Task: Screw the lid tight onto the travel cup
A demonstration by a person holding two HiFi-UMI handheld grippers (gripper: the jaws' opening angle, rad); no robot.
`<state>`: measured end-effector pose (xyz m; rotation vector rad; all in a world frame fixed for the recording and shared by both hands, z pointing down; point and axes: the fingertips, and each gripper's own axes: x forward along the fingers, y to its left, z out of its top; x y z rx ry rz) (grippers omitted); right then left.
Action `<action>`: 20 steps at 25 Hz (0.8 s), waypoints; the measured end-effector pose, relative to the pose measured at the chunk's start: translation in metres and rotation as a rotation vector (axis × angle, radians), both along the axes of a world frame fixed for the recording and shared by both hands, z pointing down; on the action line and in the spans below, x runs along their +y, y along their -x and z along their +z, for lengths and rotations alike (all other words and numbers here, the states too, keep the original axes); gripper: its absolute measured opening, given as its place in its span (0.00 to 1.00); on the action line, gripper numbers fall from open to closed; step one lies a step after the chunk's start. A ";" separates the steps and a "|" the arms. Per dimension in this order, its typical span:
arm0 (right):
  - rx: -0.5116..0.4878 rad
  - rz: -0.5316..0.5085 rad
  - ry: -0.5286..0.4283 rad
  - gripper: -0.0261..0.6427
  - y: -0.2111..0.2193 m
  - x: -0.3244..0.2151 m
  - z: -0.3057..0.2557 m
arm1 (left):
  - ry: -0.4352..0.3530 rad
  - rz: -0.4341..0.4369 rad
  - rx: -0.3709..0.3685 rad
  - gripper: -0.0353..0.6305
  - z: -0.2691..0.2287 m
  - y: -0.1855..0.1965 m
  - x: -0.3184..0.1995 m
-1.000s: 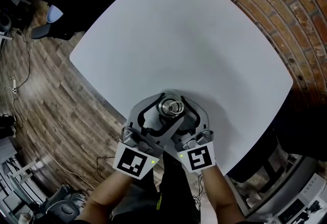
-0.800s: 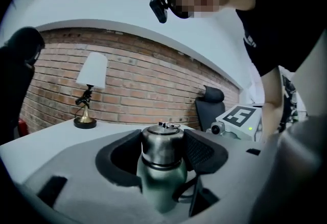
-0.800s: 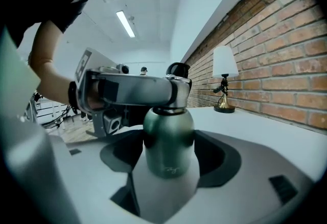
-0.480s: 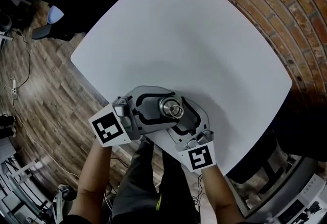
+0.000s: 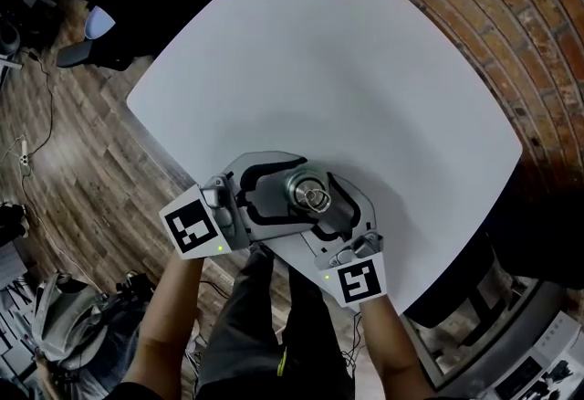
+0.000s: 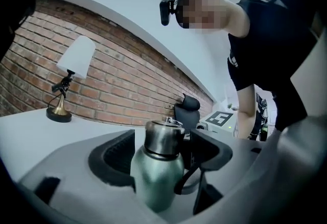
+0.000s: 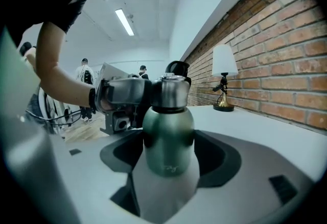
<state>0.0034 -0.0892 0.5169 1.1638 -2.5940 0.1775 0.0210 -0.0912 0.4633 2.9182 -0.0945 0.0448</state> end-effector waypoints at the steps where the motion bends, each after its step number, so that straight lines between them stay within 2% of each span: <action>1: -0.001 -0.001 -0.001 0.47 0.000 -0.001 0.000 | -0.012 -0.026 -0.002 0.54 -0.001 0.004 0.000; 4: 0.003 -0.001 0.002 0.47 -0.001 0.000 0.001 | -0.068 -0.143 -0.031 0.54 -0.006 0.013 -0.001; 10: -0.002 0.012 -0.002 0.47 -0.001 0.002 0.001 | -0.192 -0.358 -0.167 0.54 -0.013 0.011 0.003; 18: 0.001 0.020 0.008 0.47 0.000 0.003 0.001 | -0.210 -0.558 -0.195 0.53 -0.014 -0.008 -0.012; 19: 0.003 0.019 0.008 0.47 0.000 0.004 0.001 | -0.220 -0.571 -0.201 0.52 -0.014 -0.008 -0.013; 20: 0.005 0.018 0.008 0.47 0.000 0.004 0.002 | -0.232 -0.578 -0.206 0.47 -0.014 -0.009 -0.014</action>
